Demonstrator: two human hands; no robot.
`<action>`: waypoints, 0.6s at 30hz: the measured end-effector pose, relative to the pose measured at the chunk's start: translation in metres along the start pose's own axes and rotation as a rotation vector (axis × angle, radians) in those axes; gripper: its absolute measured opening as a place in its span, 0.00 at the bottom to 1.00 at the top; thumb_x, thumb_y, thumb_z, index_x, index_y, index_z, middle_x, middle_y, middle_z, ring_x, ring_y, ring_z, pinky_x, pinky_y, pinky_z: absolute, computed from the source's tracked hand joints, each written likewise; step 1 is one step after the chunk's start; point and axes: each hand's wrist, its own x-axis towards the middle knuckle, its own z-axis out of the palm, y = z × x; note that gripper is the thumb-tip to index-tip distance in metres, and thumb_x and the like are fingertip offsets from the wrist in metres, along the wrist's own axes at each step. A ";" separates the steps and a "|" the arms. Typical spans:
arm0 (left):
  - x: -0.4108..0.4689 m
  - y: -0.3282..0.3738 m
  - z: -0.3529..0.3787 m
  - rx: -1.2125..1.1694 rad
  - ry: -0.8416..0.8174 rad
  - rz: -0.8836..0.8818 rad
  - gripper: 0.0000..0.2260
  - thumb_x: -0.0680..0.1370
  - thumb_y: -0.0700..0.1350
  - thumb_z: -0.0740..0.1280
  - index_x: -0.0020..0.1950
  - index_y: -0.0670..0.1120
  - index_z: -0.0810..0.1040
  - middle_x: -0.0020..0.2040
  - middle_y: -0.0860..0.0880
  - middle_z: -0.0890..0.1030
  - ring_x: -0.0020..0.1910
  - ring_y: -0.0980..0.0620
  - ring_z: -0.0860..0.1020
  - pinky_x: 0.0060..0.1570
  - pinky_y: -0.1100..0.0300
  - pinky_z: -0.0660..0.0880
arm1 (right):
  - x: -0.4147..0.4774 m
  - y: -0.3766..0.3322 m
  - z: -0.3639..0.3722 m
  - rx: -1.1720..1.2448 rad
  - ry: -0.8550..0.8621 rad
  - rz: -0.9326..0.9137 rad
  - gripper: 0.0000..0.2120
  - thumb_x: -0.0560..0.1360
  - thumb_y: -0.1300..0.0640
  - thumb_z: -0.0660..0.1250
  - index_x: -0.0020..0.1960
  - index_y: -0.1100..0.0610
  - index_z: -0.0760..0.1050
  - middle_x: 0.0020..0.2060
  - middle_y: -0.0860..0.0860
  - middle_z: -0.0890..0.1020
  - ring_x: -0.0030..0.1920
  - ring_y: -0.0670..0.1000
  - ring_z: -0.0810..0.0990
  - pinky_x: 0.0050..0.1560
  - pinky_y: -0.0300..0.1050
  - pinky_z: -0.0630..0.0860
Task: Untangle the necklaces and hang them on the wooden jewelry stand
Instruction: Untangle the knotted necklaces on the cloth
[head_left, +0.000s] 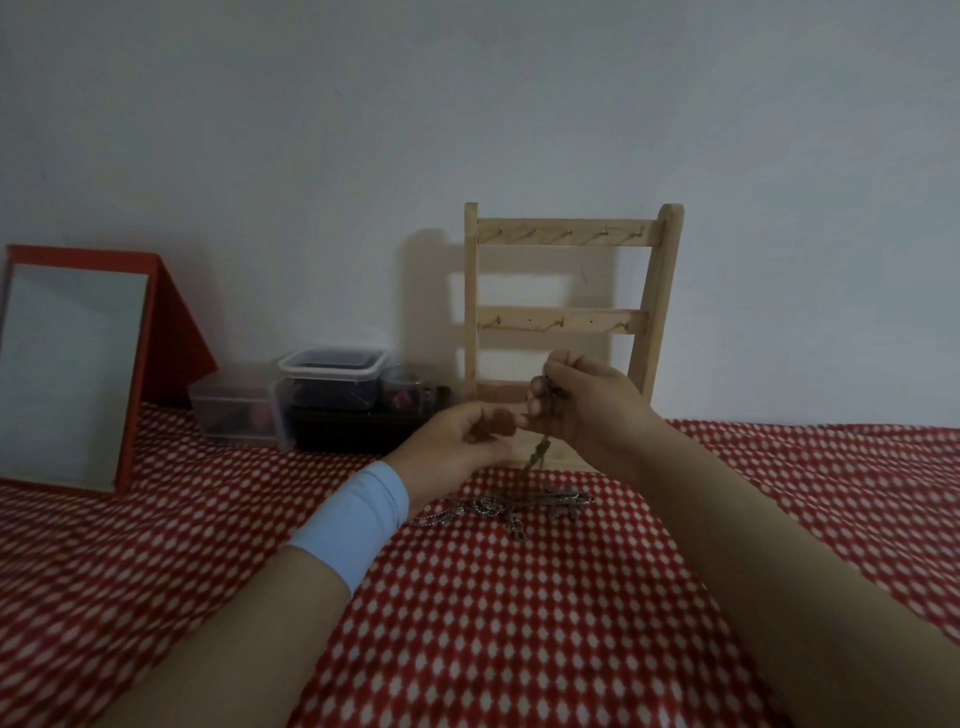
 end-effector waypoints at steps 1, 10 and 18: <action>-0.001 -0.001 0.003 0.034 -0.028 0.004 0.14 0.76 0.40 0.70 0.60 0.51 0.79 0.58 0.54 0.82 0.59 0.56 0.78 0.63 0.58 0.72 | 0.000 -0.001 0.001 0.019 -0.013 -0.003 0.09 0.86 0.62 0.57 0.47 0.59 0.70 0.37 0.55 0.76 0.33 0.53 0.79 0.41 0.51 0.83; -0.006 0.002 0.010 -0.007 -0.082 0.036 0.07 0.79 0.41 0.67 0.48 0.47 0.84 0.42 0.51 0.86 0.41 0.57 0.82 0.50 0.62 0.77 | 0.000 -0.005 -0.002 0.063 0.017 -0.035 0.07 0.86 0.63 0.57 0.49 0.59 0.69 0.35 0.55 0.78 0.34 0.53 0.80 0.44 0.54 0.85; -0.004 -0.002 -0.004 -0.040 -0.046 0.009 0.10 0.81 0.43 0.64 0.46 0.46 0.84 0.39 0.49 0.83 0.38 0.51 0.79 0.47 0.58 0.76 | 0.001 -0.001 -0.019 -0.929 0.071 0.029 0.05 0.81 0.61 0.65 0.51 0.54 0.79 0.48 0.52 0.85 0.42 0.48 0.82 0.42 0.39 0.80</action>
